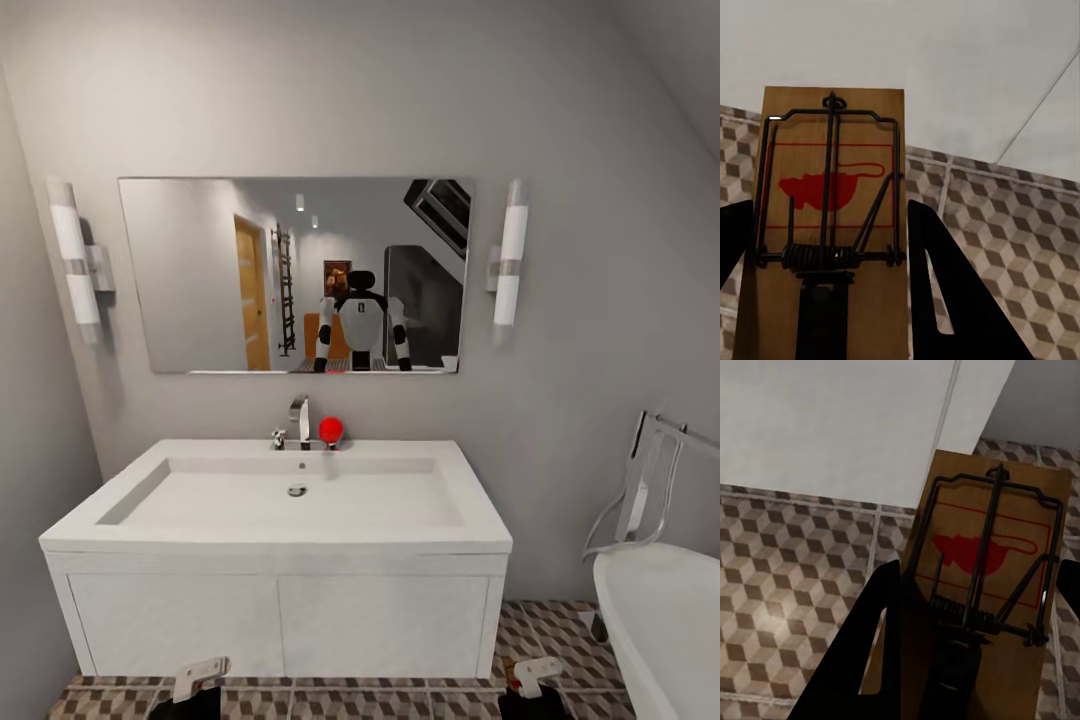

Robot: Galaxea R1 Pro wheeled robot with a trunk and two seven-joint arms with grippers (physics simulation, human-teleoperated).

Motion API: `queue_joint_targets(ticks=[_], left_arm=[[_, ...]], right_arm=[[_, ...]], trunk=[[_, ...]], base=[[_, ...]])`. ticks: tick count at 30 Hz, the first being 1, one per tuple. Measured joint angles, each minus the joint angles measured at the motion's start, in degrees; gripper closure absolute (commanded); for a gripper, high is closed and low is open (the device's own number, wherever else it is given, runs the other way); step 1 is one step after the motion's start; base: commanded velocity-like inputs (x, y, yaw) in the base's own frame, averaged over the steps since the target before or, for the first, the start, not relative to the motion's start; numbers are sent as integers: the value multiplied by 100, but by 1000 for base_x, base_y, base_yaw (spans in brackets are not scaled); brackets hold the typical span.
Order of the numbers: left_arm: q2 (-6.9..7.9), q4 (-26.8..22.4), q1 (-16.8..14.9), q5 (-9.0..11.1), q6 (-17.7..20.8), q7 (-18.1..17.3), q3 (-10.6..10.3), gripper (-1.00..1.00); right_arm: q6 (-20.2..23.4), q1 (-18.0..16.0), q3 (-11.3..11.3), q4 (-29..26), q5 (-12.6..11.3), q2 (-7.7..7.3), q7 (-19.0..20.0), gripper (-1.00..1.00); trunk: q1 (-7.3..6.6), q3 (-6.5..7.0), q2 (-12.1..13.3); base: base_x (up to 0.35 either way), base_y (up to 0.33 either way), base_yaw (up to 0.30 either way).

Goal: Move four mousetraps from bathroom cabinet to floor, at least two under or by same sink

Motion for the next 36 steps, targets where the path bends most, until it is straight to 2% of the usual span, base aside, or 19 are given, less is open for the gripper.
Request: queue_joint_targets(ticks=[15,23,36], left_arm=[[0,0,0,2,1,4,0,100],[-58,0,0,3,1,5,-1,100],[-40,0,0,-3,-8,8,9,100]], right_arm=[[0,0,0,-1,1,0,0,100],[-8,0,-16,0,-5,0,0,100],[-9,0,-18,0,-6,0,0,100]], trunk=[[330,-270,-602],[506,-413,-923],[791,-647,-1445]], base=[[0,0,0],[0,0,0],[0,0,0]])
